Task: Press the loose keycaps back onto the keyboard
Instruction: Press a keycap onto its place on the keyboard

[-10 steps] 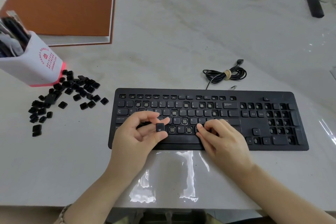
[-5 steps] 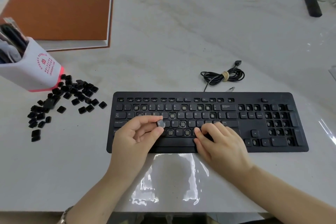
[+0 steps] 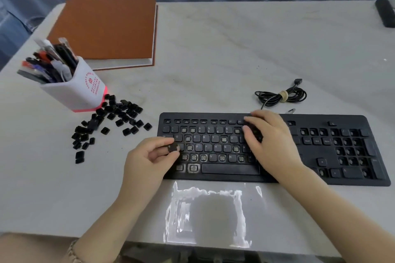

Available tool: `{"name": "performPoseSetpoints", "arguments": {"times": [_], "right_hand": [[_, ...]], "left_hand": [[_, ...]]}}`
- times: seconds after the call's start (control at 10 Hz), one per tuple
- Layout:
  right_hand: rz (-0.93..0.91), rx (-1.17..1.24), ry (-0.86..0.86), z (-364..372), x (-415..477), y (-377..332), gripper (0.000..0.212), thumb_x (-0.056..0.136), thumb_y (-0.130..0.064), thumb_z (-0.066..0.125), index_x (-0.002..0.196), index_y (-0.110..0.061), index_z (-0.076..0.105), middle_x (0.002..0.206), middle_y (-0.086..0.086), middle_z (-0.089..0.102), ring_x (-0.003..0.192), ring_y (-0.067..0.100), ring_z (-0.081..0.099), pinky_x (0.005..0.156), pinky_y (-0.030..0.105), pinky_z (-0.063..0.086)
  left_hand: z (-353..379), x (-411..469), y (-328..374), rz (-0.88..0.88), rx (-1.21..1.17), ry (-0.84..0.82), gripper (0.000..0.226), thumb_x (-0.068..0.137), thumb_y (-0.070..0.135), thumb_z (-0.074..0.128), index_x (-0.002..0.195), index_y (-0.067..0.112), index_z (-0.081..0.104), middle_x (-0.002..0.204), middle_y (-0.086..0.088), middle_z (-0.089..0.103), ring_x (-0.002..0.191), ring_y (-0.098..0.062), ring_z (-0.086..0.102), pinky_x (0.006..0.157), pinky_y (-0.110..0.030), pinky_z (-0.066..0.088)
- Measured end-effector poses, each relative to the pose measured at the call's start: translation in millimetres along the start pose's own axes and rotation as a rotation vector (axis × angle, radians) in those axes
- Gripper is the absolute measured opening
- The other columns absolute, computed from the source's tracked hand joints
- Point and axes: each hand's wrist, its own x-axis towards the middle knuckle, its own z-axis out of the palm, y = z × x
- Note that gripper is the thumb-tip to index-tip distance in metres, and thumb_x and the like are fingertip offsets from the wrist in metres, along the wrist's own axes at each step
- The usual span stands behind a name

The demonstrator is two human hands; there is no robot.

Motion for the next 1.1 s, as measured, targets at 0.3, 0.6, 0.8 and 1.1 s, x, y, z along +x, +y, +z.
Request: {"name": "performPoseSetpoints", "arguments": {"times": [0.3,0.6,0.8,1.1], "right_hand": [[0.010,-0.101,-0.024,20.3,7.0,0.5,0.045,0.087,-0.035,0.040,0.112,-0.005,0.064,0.106,0.009,0.064,0.100,0.031,0.057,0.095,0.031,0.029],[-0.005,-0.135,0.004,22.4,7.0,0.0,0.043,0.087,-0.034,0.041,0.111,-0.007,0.064,0.105,0.008,0.064,0.100,0.029,0.056,0.096,0.032,0.029],[0.004,-0.164,0.018,23.9,6.8,-0.3,0.042,0.086,-0.034,0.041,0.110,-0.009,0.064,0.104,0.007,0.064,0.100,0.027,0.055,0.096,0.031,0.028],[-0.001,-0.176,0.036,25.8,6.2,0.6,0.041,0.086,-0.034,0.042,0.110,-0.009,0.064,0.104,0.006,0.064,0.101,0.023,0.051,0.097,0.031,0.027]], "left_hand": [[2.7,16.1,-2.5,0.305,0.361,-0.088,0.029,0.077,0.001,0.072,0.088,0.028,0.069,0.095,0.023,0.059,0.095,0.009,0.053,0.081,-0.001,0.037],[10.8,30.7,-16.4,0.395,0.545,-0.164,0.021,0.070,0.003,0.079,0.088,0.014,0.075,0.086,0.021,0.056,0.090,0.005,0.043,0.088,0.004,0.022],[12.3,38.9,-9.3,0.220,0.513,-0.183,0.024,0.070,0.011,0.081,0.080,0.029,0.070,0.085,0.017,0.054,0.095,-0.008,0.037,0.078,0.004,0.022],[12.6,44.8,-0.9,0.136,0.575,-0.267,0.022,0.070,0.015,0.081,0.077,0.032,0.068,0.089,0.019,0.053,0.105,-0.014,0.044,0.080,-0.018,0.027]]}}
